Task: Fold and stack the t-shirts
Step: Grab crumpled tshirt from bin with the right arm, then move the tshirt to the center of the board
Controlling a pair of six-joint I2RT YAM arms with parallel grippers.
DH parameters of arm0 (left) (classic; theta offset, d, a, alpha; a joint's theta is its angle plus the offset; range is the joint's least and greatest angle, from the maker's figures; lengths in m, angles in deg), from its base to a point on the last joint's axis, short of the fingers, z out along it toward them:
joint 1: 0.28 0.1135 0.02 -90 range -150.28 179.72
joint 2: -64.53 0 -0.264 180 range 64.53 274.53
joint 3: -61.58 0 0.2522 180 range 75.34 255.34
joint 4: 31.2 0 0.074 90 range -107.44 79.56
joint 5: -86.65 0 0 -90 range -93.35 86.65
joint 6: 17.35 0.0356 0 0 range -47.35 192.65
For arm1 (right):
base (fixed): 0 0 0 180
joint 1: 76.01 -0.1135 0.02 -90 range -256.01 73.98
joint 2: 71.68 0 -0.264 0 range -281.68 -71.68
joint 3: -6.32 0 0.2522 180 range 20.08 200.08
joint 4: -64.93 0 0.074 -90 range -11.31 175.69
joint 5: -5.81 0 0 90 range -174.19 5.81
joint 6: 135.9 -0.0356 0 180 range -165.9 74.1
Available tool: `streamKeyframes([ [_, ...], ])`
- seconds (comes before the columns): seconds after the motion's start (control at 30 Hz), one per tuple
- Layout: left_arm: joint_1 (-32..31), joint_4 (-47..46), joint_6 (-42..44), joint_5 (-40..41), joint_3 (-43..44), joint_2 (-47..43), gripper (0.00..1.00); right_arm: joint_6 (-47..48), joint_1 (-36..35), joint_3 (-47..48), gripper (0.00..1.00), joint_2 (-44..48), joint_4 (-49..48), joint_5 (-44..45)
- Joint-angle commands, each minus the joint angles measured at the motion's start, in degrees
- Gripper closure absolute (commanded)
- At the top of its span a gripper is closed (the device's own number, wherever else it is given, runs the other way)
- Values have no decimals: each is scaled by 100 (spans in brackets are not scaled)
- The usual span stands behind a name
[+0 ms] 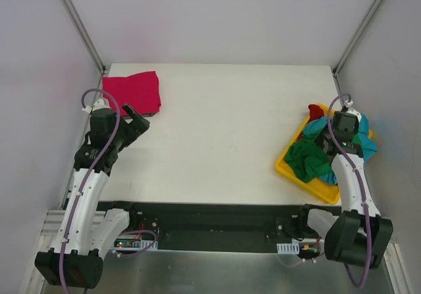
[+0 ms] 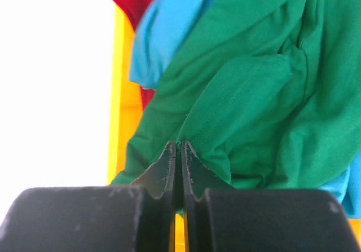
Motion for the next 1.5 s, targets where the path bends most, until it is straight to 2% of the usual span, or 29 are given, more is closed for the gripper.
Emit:
streamKeyframes([
  [0.0,-9,-93,-66,-139,-49,-239,1,262,4,495,99,683,116,-379],
  [0.1,-9,-84,-101,-147,-58,-319,1,288,-5,1022,99,1017,196,-703],
  [0.23,-18,-93,-119,-358,-137,-380,1,131,-48,1988,99,1237,-41,-1756],
  [0.3,-9,-93,-163,-420,-207,-415,1,34,-293,2550,99,1168,-130,-2240],
  [0.37,-9,-84,-171,-490,-233,-424,1,260,-941,3278,99,984,-42,-2313],
  [0.5,-9,-84,-189,-648,-330,-451,1,1069,-2760,4764,99,370,257,-1874],
  [0.77,-9,-93,-198,-982,-479,-635,1,1694,-4766,7937,99,-1966,441,-2111],
  [0.9,-9,-76,-172,-1044,-629,-819,1,1642,-5155,9643,99,-2971,643,-1567],
  [0.97,-18,-84,-163,-1062,-725,-960,1,1589,-5155,9473,99,-2999,530,-1015],
  [1.13,-9,73,-40,-764,-787,-1250,1,1607,-5033,6962,99,-1912,178,1119],
  [1.23,-1,92,-127,-544,-857,-1312,1,881,-4349,5397,99,-1155,431,1230],
  [1.3,-9,83,-215,-552,-866,-1181,1,562,-3699,4596,99,-986,564,601],
  [1.33,-9,83,-242,-526,-866,-1067,1,543,-3409,4279,95,-1003,687,344],
  [1.37,-9,83,-268,-491,-866,-883,1,543,-3215,4110,82,-1073,836,307],
  [1.43,-9,65,-347,-359,-875,-506,1,700,-3029,3977,49,-1283,1161,446],
  [1.47,-9,48,-434,-332,-858,-303,1,867,-2993,4029,37,-1415,1328,569],
])
